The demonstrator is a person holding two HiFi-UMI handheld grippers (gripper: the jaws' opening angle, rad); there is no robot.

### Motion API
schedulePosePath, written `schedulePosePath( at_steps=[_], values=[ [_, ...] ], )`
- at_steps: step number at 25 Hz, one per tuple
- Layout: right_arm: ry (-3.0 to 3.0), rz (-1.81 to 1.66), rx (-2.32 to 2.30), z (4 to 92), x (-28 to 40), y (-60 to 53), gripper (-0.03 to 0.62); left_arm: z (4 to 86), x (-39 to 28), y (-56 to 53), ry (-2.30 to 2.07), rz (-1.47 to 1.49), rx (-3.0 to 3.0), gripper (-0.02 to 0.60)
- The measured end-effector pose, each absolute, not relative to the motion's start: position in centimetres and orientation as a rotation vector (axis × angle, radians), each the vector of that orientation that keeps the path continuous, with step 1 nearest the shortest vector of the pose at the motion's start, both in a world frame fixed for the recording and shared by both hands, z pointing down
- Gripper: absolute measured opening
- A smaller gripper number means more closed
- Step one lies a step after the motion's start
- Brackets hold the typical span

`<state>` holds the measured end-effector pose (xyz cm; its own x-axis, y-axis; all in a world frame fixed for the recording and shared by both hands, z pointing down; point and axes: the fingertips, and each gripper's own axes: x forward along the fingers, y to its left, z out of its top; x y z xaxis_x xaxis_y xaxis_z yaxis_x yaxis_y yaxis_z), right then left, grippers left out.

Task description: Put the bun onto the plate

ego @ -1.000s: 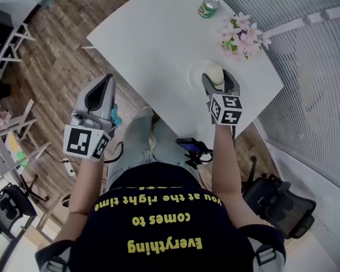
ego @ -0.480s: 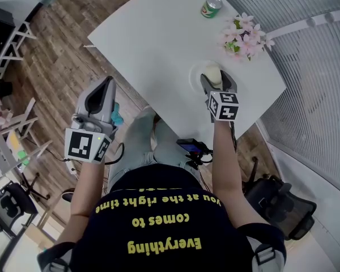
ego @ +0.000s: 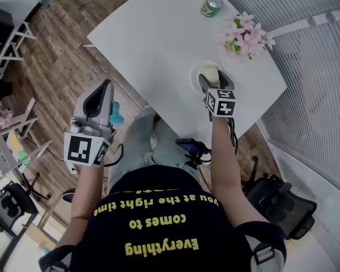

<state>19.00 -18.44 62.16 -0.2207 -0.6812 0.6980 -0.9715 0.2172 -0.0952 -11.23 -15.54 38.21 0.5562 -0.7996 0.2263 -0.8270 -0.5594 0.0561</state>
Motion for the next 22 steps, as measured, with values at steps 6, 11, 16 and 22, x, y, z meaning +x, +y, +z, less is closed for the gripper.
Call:
schedulePosePath(
  at_steps=[6,11,16,22],
  values=[
    [-1.957,0.740,1.509,62.9,18.9,-18.4,0.327,38.2,-11.8,-15.3,-1.400,0.266,2.621,0.000],
    [-1.942,0.748,1.491,63.5,18.8,-18.5,0.327,38.2,-12.0,-15.3,-1.417,0.277,2.625,0.000],
    [-1.913,0.746,1.473,64.0,18.5,-18.3,0.327,37.9,-12.5,-15.3,-1.427,0.276,2.623,0.000],
    [-1.883,0.735,1.442,64.4,18.4,-18.3,0.328,37.7,-12.5,-15.3,-1.424,0.257,2.624,0.000]
  ],
)
